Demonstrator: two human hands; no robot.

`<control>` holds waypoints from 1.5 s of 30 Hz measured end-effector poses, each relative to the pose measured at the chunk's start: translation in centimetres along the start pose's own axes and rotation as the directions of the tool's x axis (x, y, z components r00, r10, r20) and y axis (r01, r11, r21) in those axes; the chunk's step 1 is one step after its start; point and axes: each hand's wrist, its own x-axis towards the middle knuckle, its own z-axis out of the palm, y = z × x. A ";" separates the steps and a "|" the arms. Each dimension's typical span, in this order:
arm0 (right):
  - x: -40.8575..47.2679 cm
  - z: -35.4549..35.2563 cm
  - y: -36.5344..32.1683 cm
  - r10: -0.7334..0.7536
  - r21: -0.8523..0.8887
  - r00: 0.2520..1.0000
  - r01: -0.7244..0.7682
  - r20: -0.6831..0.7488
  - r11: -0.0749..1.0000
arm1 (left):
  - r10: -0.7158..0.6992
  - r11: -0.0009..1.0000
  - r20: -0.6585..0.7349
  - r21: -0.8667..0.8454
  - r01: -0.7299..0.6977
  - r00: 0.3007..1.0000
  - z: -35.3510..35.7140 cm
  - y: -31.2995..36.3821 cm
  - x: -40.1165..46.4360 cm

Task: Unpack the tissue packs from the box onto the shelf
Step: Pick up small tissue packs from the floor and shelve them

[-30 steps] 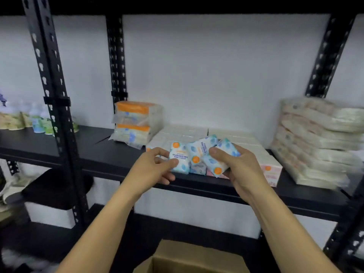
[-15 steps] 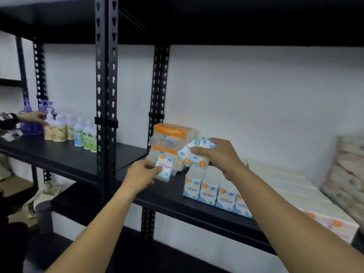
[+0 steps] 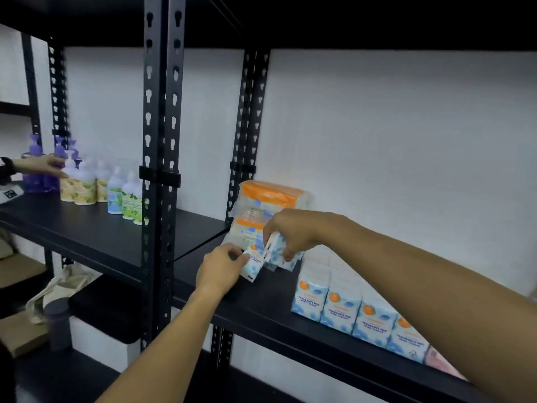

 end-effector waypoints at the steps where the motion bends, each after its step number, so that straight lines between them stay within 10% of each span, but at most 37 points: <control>1: 0.6 0.2 -0.3 -0.022 -0.068 0.998 0.026 0.058 0.997 | 0.009 0.999 -0.001 0.033 -0.009 1.000 0.3 0.0 0.2; 9: 3.8 2.0 -1.2 -0.125 -0.255 0.960 0.190 0.251 0.948 | 0.053 0.997 -0.008 0.054 -0.053 0.999 1.5 -1.1 1.1; 34: 3.8 1.4 0.8 0.127 -0.012 0.984 -0.127 0.126 0.992 | 0.154 0.987 0.044 0.035 -0.156 0.987 1.1 -2.1 0.5; 45: 0.2 1.1 1.8 0.308 0.486 0.948 -0.233 -0.078 0.842 | 0.123 0.972 -0.079 -0.189 -0.136 0.989 0.5 -0.7 -1.0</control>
